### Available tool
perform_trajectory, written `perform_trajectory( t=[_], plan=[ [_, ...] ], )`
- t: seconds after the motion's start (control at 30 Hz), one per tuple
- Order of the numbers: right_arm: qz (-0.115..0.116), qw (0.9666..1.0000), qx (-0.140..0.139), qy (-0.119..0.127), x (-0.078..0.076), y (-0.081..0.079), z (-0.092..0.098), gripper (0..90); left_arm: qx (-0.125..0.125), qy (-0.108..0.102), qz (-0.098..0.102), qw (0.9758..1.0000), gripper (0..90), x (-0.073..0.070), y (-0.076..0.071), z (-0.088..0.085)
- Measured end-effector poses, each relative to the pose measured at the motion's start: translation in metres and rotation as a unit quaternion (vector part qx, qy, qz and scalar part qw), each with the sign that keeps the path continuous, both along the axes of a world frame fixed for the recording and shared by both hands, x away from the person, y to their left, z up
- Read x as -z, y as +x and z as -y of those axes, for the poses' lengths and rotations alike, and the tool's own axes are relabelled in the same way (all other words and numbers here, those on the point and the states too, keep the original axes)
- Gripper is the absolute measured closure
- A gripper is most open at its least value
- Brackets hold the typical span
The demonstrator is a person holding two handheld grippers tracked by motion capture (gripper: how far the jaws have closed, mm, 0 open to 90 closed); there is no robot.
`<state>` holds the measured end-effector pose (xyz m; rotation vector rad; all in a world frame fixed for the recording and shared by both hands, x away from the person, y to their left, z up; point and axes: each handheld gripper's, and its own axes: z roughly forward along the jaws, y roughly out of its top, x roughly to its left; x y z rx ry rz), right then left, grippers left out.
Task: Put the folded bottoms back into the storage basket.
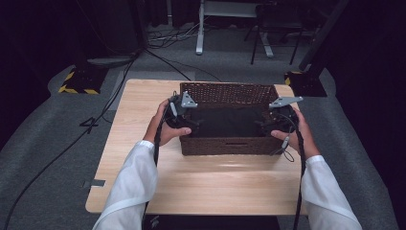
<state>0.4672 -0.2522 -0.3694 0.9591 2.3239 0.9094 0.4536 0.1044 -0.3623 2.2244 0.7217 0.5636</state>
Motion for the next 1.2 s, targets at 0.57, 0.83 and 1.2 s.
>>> perform_trajectory(
  t=[0.57, 0.83, 1.2],
  plan=[
    [0.040, 0.9990, -0.015, 0.015, -0.006, -0.033, 0.009, 25.0, -0.017, 0.036, 0.023, 0.9989, 17.1, 0.005, -0.037, -0.028],
    [0.046, 0.9987, -0.018, 0.009, -0.004, -0.050, 0.016, 23.0, -0.026, 0.049, 0.023, 0.9982, 16.8, 0.012, -0.050, -0.043],
    [0.058, 0.9979, -0.026, 0.012, 0.009, -0.072, 0.031, 24.1, -0.036, 0.086, 0.025, 0.9953, 17.0, 0.042, -0.071, -0.069]
  ],
)
